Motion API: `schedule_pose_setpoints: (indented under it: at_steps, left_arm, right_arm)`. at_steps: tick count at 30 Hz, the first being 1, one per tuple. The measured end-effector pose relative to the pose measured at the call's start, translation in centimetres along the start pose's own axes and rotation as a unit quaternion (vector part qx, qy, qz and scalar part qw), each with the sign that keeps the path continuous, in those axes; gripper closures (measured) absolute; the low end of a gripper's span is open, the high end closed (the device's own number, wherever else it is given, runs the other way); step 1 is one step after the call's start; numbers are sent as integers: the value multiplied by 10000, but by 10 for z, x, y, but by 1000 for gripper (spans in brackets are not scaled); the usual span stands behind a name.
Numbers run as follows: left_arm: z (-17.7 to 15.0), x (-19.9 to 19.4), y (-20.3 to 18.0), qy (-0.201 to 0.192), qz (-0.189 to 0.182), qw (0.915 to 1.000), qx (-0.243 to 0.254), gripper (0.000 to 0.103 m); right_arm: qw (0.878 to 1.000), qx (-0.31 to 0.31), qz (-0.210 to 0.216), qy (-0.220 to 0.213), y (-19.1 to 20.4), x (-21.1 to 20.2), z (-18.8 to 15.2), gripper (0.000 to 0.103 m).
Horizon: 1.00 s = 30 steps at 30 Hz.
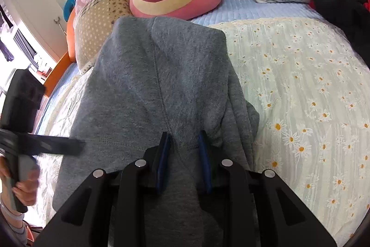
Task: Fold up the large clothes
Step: 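Grasp the folded hoodie with the left gripper while the right gripper holds it too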
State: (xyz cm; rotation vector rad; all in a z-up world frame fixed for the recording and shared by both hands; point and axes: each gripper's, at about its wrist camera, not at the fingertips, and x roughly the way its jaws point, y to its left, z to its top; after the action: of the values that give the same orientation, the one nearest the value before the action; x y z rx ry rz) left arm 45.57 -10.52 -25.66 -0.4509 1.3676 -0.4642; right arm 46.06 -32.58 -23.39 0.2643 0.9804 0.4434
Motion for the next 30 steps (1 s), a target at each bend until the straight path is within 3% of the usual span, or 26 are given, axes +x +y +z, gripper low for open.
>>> schedule_pose_setpoints:
  at_steps: [2,5,6,7,9,11,13,15,16,19,22,28,30]
  left_arm:
    - [2,7,13,-128,-422,9982,-399,5]
    - [1,9,11,-343,-476,9978,-315,5]
    - [0,9,10,-339,-445,9982,-238,6]
    - [0,8,10,-331,-439,9983,-215,8]
    - [3,10,13,-238,-539,9978,-302,9]
    - [5,11,13,-201,-530,9979,-311,9]
    - [7,12,10,-218,-447,9984,-262,9]
    - [8,12,9,-239,-413,9985,-253,8]
    - [9,11,9,-249,-416,9985,-256,8]
    - [8,12,11,-252,-436,9984,-239,8]
    - [4,10,12,-241,-442,9985,-211,8]
    - [-2,9,14,-297,-433,9986,-39,8]
    - [-5,9,12,-346,-388,9986,34,8]
  right_arm:
    - [10000,-25,-51,-11,3,-1,0,77]
    - [9998,-147,-104,104,8,-9,7,74]
    - [9997,-160,-90,184,8,-14,11,66]
    - [9995,-138,16,278,5,-27,16,44]
    - [9995,-94,234,200,-5,-51,21,13]
    - [9990,96,379,196,-21,-70,22,12]
    - [9951,520,695,478,-42,-73,21,13]
    - [9916,717,678,836,-55,-66,16,12]
    - [9874,851,769,1089,-62,-56,10,12]
    - [9755,1270,1220,1317,-72,-35,-4,12]
    - [9549,1790,1936,1367,-80,-15,-15,12]
    - [9337,2295,2477,1188,-84,-4,-13,12]
    - [9316,2330,2529,1174,-82,-4,-8,12]
